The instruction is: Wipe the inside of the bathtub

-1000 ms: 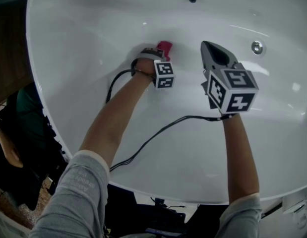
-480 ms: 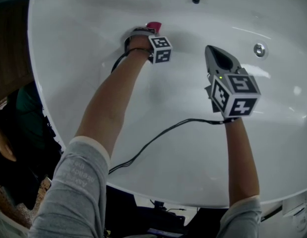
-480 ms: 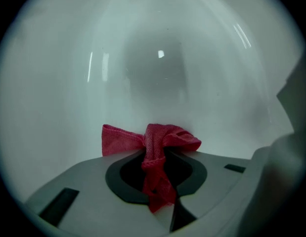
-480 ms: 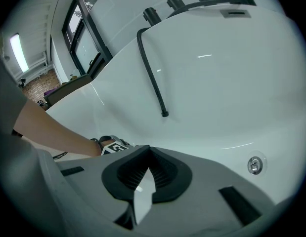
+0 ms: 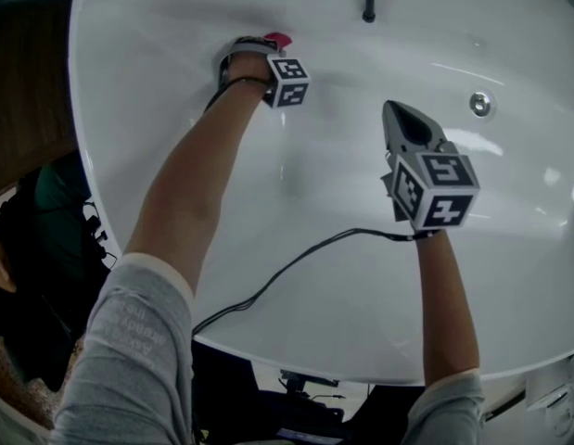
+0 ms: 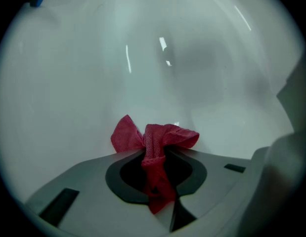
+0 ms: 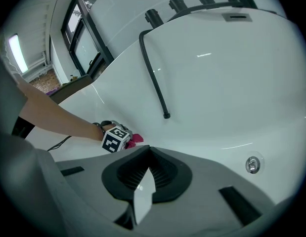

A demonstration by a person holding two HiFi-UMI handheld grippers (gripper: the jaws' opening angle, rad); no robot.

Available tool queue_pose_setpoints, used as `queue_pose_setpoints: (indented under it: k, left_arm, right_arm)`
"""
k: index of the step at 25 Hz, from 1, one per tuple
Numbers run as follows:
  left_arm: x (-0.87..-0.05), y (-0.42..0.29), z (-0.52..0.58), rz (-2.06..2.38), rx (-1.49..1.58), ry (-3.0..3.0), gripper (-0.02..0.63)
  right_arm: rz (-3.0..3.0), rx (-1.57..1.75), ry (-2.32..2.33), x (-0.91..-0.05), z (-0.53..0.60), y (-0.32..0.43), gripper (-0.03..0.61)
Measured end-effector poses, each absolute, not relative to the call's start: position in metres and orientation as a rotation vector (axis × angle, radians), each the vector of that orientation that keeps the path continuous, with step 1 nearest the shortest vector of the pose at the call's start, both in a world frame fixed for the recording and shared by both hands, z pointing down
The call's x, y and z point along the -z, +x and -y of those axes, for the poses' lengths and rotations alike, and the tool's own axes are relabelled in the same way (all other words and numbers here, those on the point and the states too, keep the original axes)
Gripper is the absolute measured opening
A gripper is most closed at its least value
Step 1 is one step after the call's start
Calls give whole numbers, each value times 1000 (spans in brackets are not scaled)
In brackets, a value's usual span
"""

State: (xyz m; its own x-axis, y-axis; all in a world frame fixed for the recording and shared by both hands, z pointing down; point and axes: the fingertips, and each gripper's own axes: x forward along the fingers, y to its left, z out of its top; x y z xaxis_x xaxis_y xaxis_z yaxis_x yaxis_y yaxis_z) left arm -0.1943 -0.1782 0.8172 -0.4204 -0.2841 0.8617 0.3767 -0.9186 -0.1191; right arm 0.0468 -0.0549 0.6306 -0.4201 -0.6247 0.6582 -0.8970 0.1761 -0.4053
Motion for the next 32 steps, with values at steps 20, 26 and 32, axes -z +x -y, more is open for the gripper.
queue_pose_setpoints:
  k: [20, 26, 32]
  left_arm:
    - [-651, -247, 247, -31, 2342, -1300, 77]
    - [-593, -264, 268, -106, 2336, -1280, 77]
    - [-547, -279, 280, -191, 2326, -1267, 77]
  right_arm:
    - [2210, -1038, 1462, -513, 75, 22, 9]
    - [2247, -976, 1470, -468, 86, 16, 9]
    - [2266, -938, 1471, -436, 82, 5, 9]
